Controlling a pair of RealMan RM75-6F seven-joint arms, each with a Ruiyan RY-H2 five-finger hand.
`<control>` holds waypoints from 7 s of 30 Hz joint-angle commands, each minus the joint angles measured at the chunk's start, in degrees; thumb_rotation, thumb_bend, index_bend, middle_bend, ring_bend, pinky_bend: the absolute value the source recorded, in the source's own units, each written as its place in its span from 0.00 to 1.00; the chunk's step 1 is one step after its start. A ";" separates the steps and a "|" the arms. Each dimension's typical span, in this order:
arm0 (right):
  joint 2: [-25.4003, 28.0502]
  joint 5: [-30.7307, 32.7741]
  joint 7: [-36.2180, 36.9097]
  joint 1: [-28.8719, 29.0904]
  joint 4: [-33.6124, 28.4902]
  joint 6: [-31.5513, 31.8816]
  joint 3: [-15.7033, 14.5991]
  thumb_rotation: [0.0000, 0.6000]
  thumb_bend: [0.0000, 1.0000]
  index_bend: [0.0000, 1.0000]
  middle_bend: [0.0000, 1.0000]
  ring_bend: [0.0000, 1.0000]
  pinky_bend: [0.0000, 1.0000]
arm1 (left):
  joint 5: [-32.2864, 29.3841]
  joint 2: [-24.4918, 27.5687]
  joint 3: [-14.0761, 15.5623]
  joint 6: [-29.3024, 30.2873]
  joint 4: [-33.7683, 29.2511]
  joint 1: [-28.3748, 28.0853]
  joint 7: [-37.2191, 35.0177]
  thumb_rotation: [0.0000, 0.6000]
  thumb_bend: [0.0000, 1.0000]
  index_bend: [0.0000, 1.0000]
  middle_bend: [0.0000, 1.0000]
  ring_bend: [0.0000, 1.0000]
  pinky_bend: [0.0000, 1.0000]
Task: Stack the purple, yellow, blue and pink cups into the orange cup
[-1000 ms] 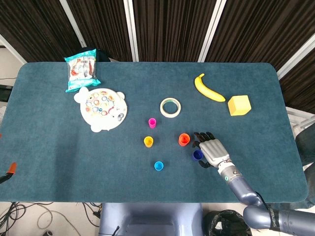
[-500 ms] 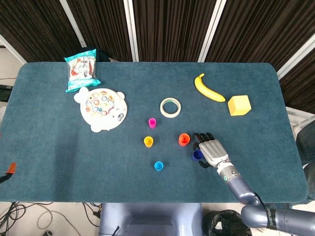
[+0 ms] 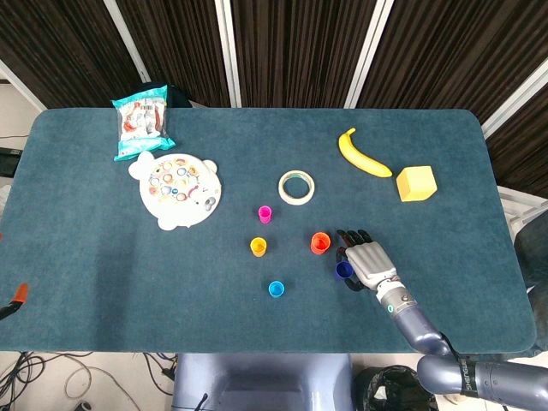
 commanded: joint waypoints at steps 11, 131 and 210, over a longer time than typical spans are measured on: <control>0.21 -0.81 0.92 0.19 -0.75 1.10 0.38 1.00 0.40 0.47 0.00 0.00 0.00 | -0.08 0.05 -0.04 0.08 -0.02 0.06 -0.21 1.00 0.31 0.05 0.05 0.00 0.00; -13.20 15.62 -14.84 22.74 3.67 5.45 6.53 1.00 0.40 0.23 0.00 0.00 0.01 | -0.31 -0.05 -0.19 -0.31 0.16 -0.13 -1.14 1.00 0.31 0.05 0.05 0.00 0.00; -24.89 17.54 -14.21 25.98 19.06 2.72 7.94 1.00 0.40 0.42 0.00 0.00 0.02 | -0.73 -0.28 -0.34 -0.95 0.50 -0.48 -1.46 1.00 0.31 0.05 0.05 0.00 0.00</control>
